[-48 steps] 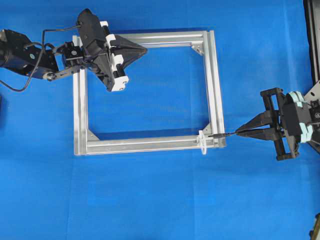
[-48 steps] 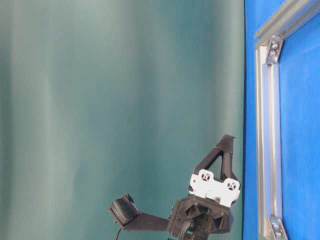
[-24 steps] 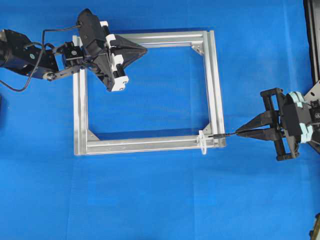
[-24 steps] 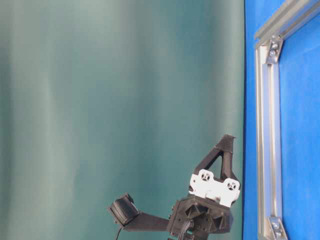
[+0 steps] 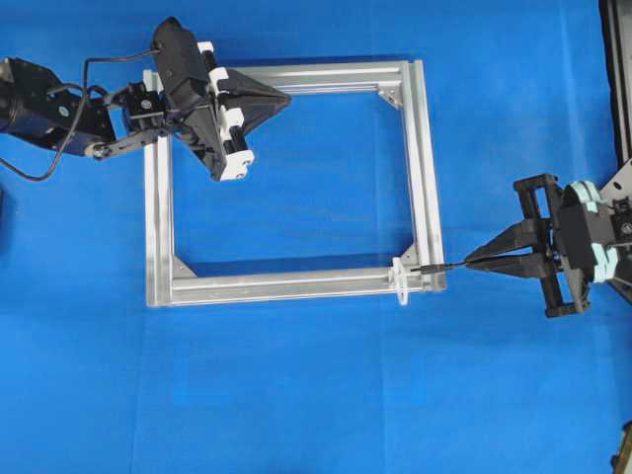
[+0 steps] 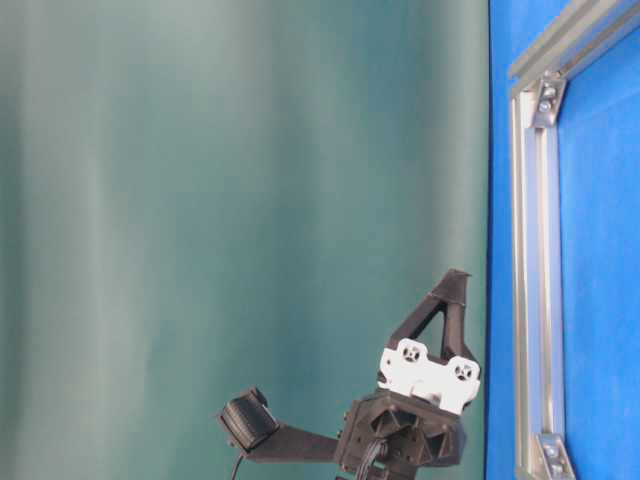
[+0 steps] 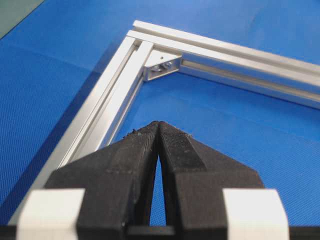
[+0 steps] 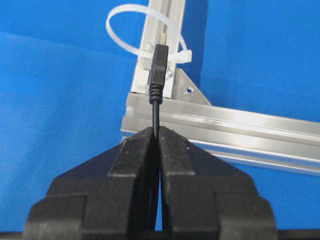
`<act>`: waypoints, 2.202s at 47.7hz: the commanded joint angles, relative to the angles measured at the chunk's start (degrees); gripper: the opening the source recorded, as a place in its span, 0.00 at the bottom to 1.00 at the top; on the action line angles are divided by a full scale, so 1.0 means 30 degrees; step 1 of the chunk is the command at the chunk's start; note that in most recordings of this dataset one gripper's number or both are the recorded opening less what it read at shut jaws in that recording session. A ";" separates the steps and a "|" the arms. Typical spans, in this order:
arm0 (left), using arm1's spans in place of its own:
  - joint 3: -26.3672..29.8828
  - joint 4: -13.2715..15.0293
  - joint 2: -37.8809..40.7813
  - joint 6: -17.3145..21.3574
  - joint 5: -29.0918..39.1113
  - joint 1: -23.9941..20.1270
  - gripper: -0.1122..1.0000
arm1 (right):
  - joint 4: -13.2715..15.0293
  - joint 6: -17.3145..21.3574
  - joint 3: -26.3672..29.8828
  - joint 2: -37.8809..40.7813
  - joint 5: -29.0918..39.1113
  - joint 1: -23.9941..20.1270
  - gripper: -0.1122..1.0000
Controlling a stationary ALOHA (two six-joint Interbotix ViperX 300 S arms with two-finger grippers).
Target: Insert the wire through the string loop located on the right side.
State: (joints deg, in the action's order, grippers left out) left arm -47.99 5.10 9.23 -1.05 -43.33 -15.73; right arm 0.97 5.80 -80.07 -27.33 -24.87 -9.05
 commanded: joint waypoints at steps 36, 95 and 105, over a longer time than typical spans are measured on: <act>0.0146 -0.0088 -0.0557 0.0029 -0.0146 0.0176 0.10 | 0.0000 -0.0029 0.4365 0.6211 -0.2607 -0.0088 0.07; 0.0264 -0.0059 -0.0381 -0.0029 -0.0176 0.8672 0.10 | 0.0000 -0.0029 0.4600 0.6475 -0.2695 -0.0088 0.07; 0.0322 0.0000 -0.0293 -0.0029 -0.0176 0.9609 0.10 | 0.0000 -0.0029 0.4629 0.6475 -0.2695 -0.0088 0.07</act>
State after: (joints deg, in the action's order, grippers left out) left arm -47.99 4.92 9.32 -1.23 -43.33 12.83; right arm 0.97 5.80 -67.06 -7.47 -32.34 -9.23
